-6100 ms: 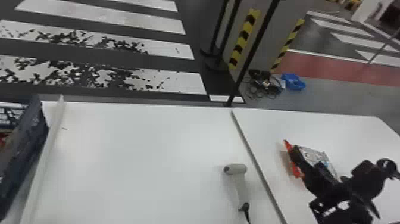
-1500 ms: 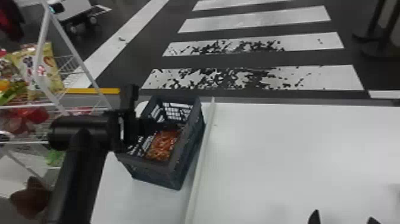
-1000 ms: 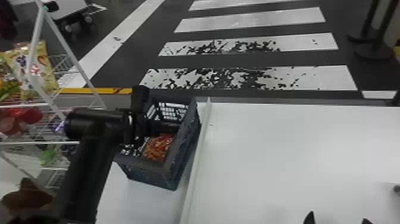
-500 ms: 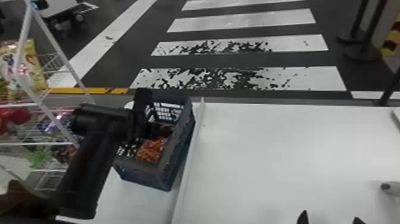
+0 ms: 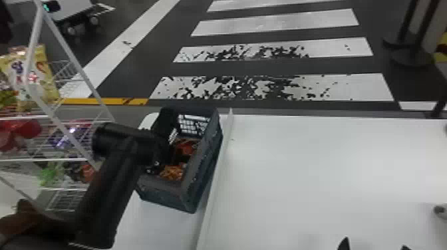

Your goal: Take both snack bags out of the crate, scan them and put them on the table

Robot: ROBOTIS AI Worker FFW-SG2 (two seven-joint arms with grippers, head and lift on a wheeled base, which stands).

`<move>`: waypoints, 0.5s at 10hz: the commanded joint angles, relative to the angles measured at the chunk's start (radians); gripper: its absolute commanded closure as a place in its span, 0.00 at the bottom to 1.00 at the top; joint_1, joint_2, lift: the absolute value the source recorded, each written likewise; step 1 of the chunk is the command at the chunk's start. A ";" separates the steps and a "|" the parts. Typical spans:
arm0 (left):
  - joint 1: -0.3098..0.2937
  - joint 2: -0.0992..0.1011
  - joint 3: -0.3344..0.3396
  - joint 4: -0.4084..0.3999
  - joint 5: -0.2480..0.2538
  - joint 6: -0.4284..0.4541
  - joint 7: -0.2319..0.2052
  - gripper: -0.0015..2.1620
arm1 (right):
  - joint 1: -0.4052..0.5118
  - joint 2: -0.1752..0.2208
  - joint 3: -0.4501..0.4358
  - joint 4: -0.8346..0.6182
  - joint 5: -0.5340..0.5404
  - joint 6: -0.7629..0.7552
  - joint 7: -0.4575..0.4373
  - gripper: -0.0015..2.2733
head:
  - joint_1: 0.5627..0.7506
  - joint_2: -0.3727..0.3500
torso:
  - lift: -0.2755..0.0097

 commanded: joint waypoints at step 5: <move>0.004 -0.004 -0.024 0.031 -0.034 -0.010 -0.010 0.99 | 0.011 0.000 0.000 0.000 -0.006 0.000 0.001 0.03 | 0.70 0.88 | 0.64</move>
